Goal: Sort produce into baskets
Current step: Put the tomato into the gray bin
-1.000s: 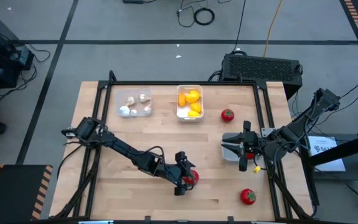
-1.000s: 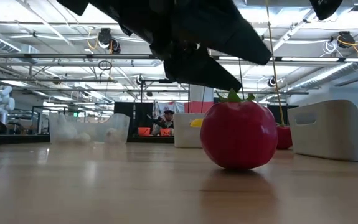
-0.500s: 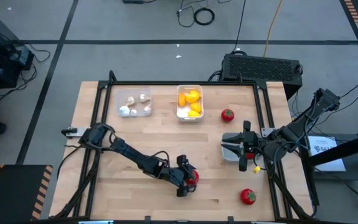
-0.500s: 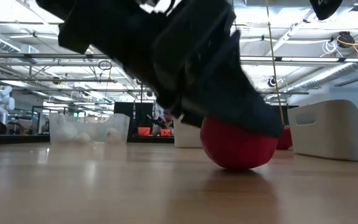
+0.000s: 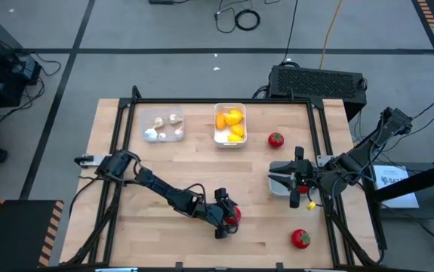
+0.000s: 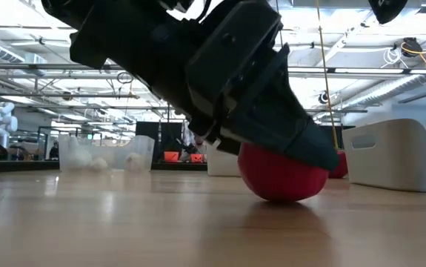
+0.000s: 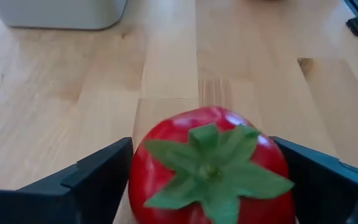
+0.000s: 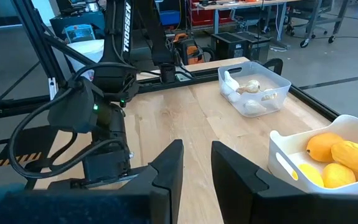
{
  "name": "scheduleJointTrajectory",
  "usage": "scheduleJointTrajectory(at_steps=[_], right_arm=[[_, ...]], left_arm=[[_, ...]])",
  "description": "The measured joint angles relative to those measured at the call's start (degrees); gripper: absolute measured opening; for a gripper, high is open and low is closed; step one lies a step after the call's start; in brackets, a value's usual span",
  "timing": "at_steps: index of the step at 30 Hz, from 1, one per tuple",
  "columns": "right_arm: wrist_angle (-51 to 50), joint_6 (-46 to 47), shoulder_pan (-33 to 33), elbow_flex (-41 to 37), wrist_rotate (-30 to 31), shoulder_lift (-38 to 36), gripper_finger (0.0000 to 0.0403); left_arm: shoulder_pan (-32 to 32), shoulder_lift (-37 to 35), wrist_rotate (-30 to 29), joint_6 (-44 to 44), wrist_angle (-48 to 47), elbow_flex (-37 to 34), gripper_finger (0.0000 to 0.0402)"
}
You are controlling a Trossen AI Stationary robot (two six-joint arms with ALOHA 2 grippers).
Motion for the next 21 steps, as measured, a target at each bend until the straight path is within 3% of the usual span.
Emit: scheduleJointTrajectory(at_steps=[7,21], right_arm=[[0.0,0.02,0.0,-0.01,0.0,0.0,0.0075],[0.0,0.01,0.0,0.0,-0.01,0.0,0.0075]], left_arm=[[0.0,0.0,0.0,-0.04,-0.06,0.0,0.0306],[0.47,-4.28,-2.49,3.04,4.61,0.0,0.0312]])
